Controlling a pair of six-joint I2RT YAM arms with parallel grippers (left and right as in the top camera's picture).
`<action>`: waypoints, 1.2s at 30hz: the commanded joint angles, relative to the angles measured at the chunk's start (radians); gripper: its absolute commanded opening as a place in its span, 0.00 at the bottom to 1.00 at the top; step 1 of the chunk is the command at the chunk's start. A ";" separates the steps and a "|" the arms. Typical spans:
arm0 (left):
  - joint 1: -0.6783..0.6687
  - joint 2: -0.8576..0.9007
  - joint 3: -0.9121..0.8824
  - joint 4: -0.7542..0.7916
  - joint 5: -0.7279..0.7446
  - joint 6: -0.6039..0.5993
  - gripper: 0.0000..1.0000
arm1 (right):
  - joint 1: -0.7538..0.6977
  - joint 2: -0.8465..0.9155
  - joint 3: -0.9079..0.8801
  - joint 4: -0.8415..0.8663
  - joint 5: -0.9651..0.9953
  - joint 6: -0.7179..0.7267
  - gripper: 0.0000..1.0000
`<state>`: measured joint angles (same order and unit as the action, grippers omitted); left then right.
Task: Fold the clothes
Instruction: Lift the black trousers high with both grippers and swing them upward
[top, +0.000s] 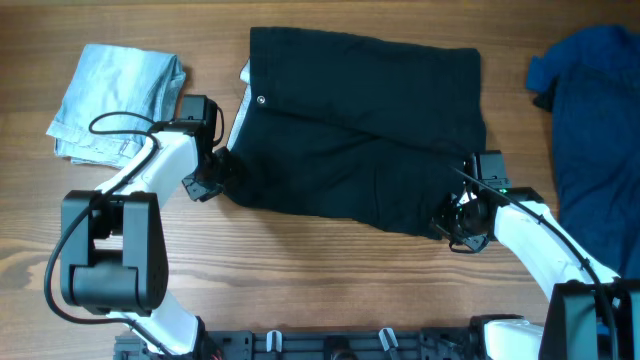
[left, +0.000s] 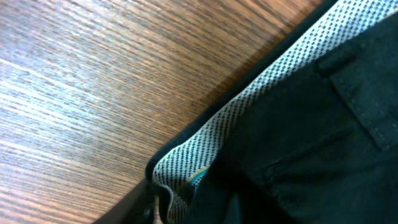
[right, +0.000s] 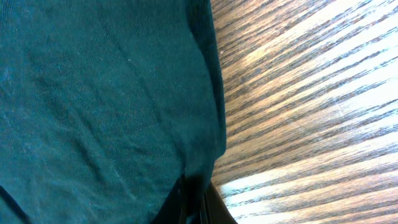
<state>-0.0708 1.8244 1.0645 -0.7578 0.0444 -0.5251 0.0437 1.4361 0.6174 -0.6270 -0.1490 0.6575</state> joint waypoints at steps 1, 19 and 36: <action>0.005 0.005 -0.018 -0.008 -0.005 -0.006 0.07 | 0.001 0.011 -0.024 0.021 0.003 -0.011 0.04; -0.006 -0.389 0.154 -0.020 0.000 0.016 0.04 | 0.001 -0.027 0.547 -0.372 0.019 -0.150 0.04; -0.006 -0.639 0.679 0.072 0.099 0.022 0.04 | 0.000 -0.029 1.298 -0.701 0.055 -0.240 0.04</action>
<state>-0.0776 1.1984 1.6379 -0.7185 0.0738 -0.5175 0.0441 1.4235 1.7954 -1.3052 -0.1337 0.4450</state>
